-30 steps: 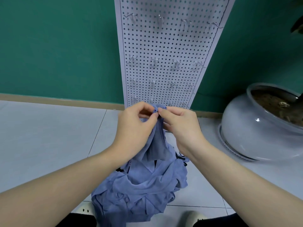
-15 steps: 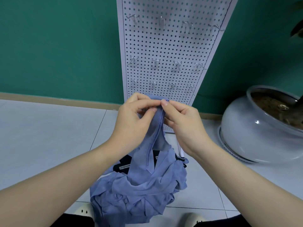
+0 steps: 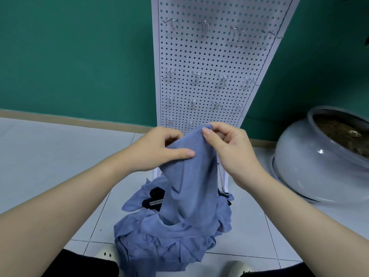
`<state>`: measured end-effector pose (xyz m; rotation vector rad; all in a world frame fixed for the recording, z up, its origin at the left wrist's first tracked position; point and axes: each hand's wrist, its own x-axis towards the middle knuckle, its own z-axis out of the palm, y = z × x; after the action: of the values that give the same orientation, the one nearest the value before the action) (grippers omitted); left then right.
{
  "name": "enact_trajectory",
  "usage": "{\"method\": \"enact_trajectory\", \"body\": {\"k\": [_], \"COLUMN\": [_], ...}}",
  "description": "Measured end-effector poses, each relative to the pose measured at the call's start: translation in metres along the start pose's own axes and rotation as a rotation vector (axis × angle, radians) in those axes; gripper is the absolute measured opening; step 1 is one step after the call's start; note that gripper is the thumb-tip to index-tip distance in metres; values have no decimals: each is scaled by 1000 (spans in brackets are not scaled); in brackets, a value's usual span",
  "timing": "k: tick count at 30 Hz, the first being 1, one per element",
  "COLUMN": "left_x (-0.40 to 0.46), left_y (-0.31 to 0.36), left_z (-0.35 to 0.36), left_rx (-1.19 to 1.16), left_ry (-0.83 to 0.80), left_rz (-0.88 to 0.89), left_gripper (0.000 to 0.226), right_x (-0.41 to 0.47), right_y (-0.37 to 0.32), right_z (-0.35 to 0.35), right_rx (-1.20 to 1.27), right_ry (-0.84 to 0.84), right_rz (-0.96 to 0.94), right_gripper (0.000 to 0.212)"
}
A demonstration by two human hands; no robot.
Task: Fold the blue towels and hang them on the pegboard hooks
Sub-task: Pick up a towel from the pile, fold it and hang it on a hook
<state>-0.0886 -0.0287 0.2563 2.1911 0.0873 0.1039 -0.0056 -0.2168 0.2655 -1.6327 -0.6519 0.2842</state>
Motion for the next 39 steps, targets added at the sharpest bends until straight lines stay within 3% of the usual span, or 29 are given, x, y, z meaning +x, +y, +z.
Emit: {"method": "enact_trajectory", "body": {"k": [2, 5, 12, 19, 24, 28, 35, 39], "left_x": [-1, -3, -4, -4, -1, 5, 11, 8], "left_y": [-4, -4, 13, 24, 28, 13, 9, 11], "left_z": [-2, 1, 5, -4, -6, 10, 10, 20], "left_rx": [27, -8, -100, -172, -505, -742, -741, -760], "left_ry": [-40, 0, 330, 387, 530, 319, 544, 378], "left_rz": [-17, -13, 123, 217, 124, -105, -128, -148], "left_gripper": [56, 37, 12, 20, 23, 53, 31, 28], "right_x": [4, 8, 15, 17, 13, 9, 14, 16], "right_y": [3, 8, 19, 7, -5, -13, -5, -4], "right_z": [-4, -10, -15, -19, -14, -9, -16, -14], "right_rx": [-39, -105, -234, -224, -147, -14, 178, 194], "right_ry": [38, 84, 272, 336, 361, 349, 18, 53], "right_rz": [-17, -58, -218, -324, -371, -236, 211, 201], "right_gripper": [16, 19, 22, 26, 26, 14, 32, 40]}}
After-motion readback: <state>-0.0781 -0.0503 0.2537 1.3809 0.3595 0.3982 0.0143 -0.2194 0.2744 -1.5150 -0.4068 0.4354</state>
